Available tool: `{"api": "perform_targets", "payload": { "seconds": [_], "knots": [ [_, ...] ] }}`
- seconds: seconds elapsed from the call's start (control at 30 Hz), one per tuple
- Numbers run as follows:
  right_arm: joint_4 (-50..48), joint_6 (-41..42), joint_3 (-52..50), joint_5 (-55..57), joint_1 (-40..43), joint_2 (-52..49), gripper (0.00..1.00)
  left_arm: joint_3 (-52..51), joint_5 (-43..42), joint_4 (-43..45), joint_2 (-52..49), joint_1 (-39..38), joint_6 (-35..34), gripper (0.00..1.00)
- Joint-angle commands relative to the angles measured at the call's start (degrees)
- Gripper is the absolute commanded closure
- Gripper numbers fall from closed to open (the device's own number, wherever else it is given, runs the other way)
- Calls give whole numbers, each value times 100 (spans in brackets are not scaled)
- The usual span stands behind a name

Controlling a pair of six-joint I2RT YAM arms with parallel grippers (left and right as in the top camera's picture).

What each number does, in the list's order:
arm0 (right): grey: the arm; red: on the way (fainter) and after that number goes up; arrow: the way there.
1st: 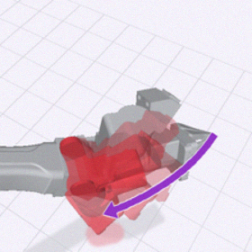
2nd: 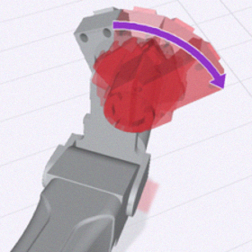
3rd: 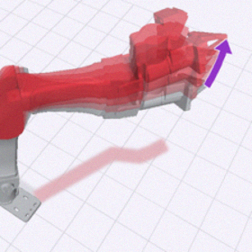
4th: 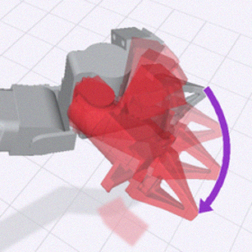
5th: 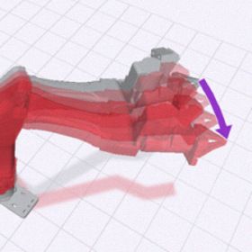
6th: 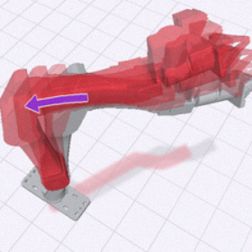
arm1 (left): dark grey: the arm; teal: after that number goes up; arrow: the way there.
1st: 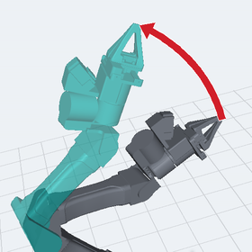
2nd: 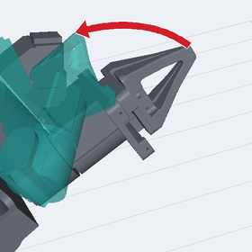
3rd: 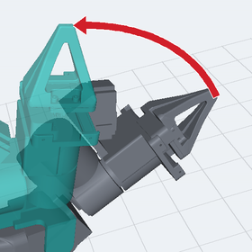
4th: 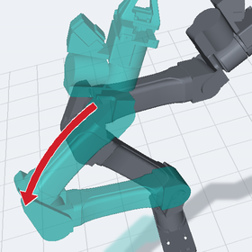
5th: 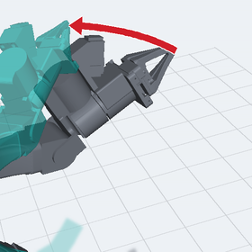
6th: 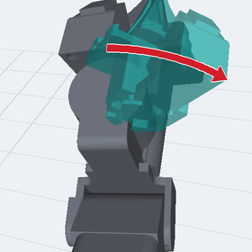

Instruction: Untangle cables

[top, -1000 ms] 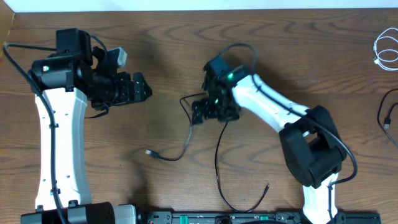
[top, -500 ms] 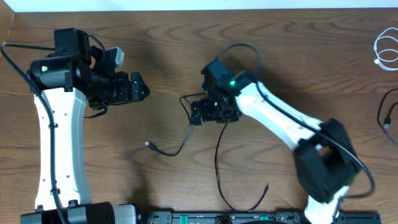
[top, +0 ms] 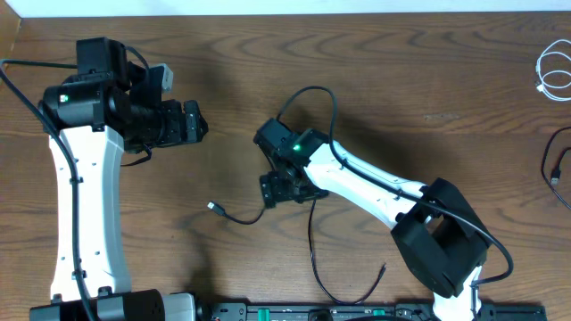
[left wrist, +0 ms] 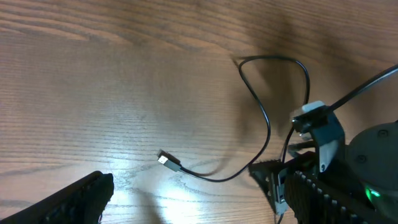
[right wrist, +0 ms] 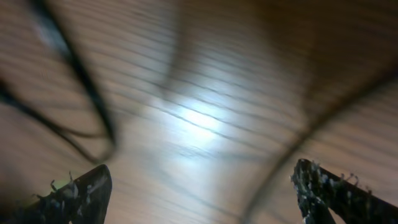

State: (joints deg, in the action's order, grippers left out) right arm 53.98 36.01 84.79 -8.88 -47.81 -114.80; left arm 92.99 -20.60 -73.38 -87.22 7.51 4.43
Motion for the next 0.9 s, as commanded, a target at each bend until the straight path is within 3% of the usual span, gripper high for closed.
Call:
{"api": "perform_targets", "payload": {
  "seconds": [0.0,0.4,0.77,0.87],
  "knots": [
    [378,168,35,664,48,-24,10,46,76,22,42,20,-48,7],
    [295,472,-407,157,17,-66,8,46,76,20,42,20,-48,7],
    [-901,557,-981,-975,37,-66,6,9,72,-4,42,20,-48,7],
    [-1823,551,-1279,-1325,35,-66,5,9,-17,-4,42,17,-50,7]
  ]
}}
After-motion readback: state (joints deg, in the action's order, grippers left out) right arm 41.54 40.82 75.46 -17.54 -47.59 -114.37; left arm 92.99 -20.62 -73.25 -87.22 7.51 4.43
